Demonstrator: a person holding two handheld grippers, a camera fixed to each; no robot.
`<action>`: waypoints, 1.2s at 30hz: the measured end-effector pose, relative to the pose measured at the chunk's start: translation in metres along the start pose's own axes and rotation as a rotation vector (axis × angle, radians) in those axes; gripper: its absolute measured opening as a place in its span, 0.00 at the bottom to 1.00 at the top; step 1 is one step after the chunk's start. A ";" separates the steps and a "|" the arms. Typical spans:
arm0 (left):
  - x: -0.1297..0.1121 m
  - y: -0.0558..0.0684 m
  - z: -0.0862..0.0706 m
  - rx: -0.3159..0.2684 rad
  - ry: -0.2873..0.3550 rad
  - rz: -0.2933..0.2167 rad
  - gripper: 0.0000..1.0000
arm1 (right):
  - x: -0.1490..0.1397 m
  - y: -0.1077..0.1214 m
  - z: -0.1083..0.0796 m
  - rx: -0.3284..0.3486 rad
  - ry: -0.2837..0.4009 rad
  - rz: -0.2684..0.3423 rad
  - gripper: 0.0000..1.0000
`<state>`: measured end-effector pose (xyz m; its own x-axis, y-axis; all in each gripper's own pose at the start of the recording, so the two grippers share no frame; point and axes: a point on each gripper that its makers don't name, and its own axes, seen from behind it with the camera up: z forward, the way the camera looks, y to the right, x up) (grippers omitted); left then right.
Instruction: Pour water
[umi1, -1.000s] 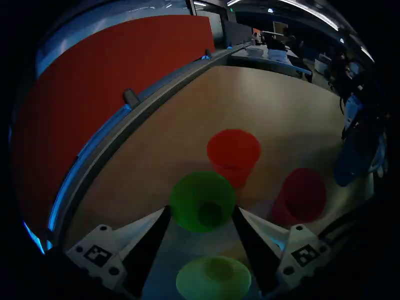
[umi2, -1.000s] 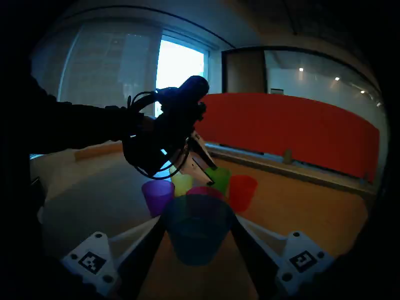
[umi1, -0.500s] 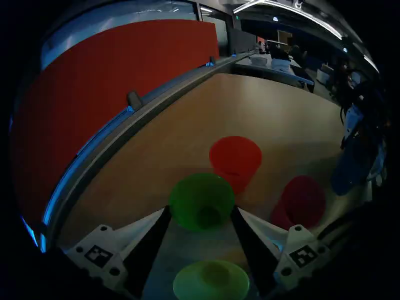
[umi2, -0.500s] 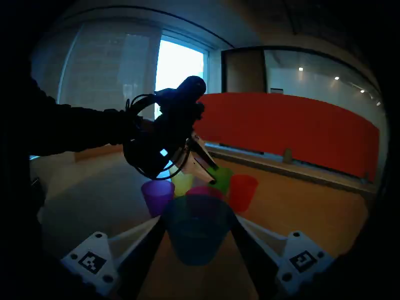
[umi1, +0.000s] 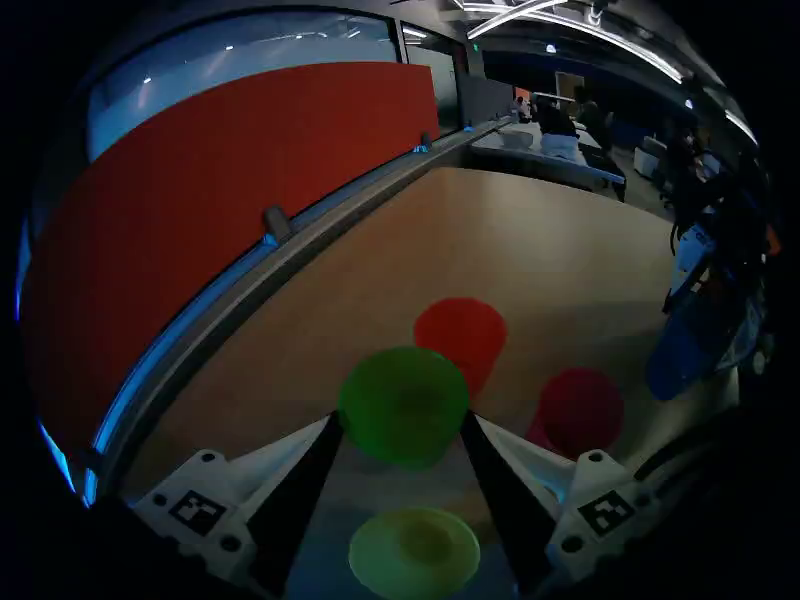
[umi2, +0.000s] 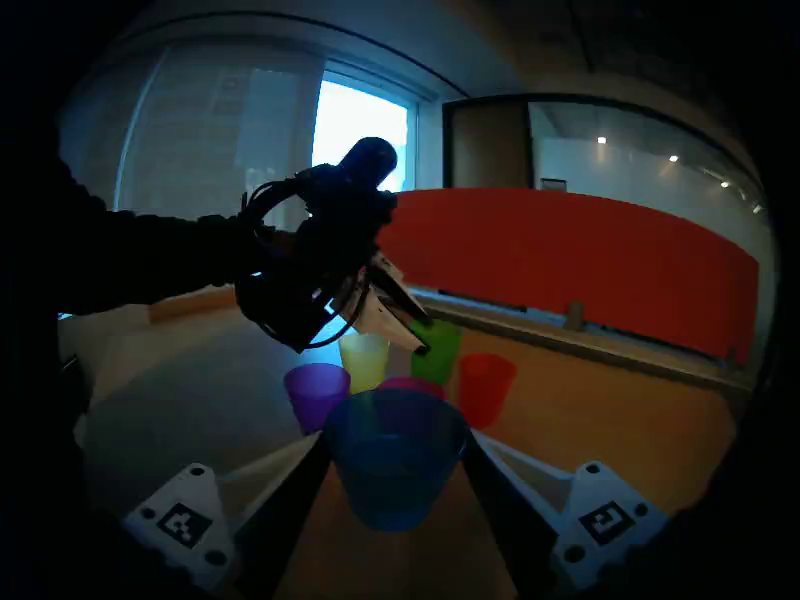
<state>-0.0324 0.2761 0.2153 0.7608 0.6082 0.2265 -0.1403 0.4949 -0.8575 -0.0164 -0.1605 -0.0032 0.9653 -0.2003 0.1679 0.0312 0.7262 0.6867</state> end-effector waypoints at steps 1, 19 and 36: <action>0.002 0.001 -0.005 0.002 0.007 0.001 0.86 | 0.001 0.000 0.000 -0.001 0.001 -0.002 0.92; 0.022 0.027 -0.095 0.042 0.149 -0.033 0.86 | 0.015 -0.013 -0.010 -0.001 0.021 -0.031 0.92; 0.002 0.081 -0.157 0.074 0.255 -0.083 0.86 | 0.023 -0.041 -0.017 0.024 0.030 -0.047 0.92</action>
<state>0.0572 0.2197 0.0732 0.9051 0.3929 0.1627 -0.1101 0.5862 -0.8027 0.0089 -0.1836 -0.0393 0.9702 -0.2139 0.1139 0.0709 0.7003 0.7103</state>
